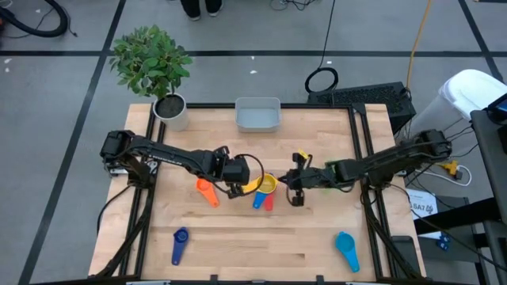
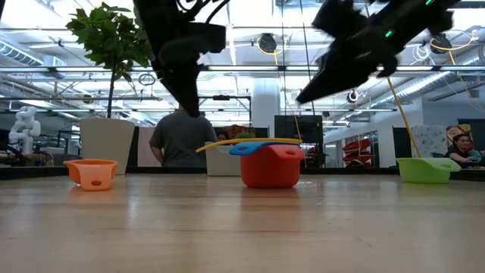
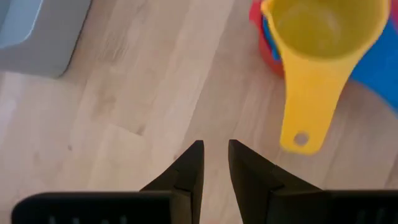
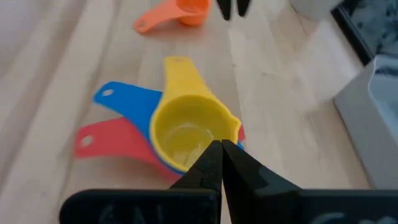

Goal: Nest measuring cups in basket
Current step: Stack the yellow measuring cup on top of the blue measuring cup

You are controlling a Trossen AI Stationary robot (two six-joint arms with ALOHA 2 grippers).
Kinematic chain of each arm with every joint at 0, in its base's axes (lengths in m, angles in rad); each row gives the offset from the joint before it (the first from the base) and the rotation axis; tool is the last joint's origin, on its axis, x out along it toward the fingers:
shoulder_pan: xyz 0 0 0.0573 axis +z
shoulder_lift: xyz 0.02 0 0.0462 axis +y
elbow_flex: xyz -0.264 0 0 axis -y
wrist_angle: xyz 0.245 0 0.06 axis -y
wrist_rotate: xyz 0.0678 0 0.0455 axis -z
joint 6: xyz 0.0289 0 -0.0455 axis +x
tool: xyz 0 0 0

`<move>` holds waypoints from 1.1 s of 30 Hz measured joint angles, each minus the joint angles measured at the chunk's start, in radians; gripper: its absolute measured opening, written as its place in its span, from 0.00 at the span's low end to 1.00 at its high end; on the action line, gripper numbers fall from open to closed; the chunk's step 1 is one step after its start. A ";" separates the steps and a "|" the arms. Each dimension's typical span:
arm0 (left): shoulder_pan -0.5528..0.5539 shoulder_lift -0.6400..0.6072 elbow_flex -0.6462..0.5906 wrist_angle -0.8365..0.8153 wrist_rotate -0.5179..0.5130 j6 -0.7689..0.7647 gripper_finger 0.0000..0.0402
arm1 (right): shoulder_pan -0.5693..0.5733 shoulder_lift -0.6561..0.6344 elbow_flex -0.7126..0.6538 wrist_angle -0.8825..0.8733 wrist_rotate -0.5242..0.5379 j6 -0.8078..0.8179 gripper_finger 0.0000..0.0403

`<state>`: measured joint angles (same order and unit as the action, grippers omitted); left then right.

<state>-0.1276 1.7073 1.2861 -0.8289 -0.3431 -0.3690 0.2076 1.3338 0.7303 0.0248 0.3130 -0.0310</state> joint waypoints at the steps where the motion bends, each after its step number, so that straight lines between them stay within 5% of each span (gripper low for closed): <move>1: 0.002 0.000 0.000 -0.009 0.002 0.029 0.20 | 0.012 -0.021 0.000 -0.022 0.000 -0.008 0.00; 10: 0.023 0.009 -0.032 -0.002 0.042 0.130 0.20 | 0.120 0.001 0.001 -0.167 -0.030 0.116 0.00; 21: 0.025 0.009 -0.158 0.185 0.145 0.103 0.20 | 0.157 0.173 0.001 0.005 -0.064 0.158 0.00; 33: -0.013 0.009 -0.164 0.311 0.163 0.091 0.20 | 0.156 0.186 0.001 0.063 -0.080 0.166 0.00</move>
<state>-0.1402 1.7161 1.1221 -0.5183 -0.1802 -0.2776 0.3641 1.5196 0.7311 0.0879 0.2329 0.1354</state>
